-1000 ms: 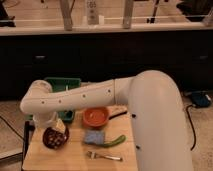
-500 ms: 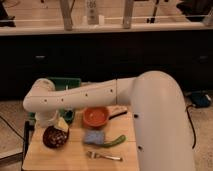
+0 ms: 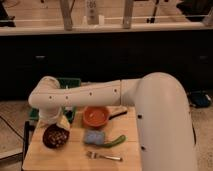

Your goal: Place grapes in purple bowl

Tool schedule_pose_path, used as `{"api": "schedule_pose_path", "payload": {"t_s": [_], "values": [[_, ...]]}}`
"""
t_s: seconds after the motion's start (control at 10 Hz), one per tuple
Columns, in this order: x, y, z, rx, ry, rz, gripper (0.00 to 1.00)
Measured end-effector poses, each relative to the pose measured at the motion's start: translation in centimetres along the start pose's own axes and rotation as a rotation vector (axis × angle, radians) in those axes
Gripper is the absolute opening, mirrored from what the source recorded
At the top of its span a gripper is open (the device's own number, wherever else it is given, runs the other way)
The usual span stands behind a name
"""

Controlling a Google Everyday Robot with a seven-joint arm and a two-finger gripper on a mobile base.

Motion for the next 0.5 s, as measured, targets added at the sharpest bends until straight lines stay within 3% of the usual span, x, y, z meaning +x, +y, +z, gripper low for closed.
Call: {"api": "schedule_pose_path", "payload": {"t_s": [0.5], "values": [[0.08, 0.1, 0.0, 0.002, -0.001, 0.002, 0.8]]}}
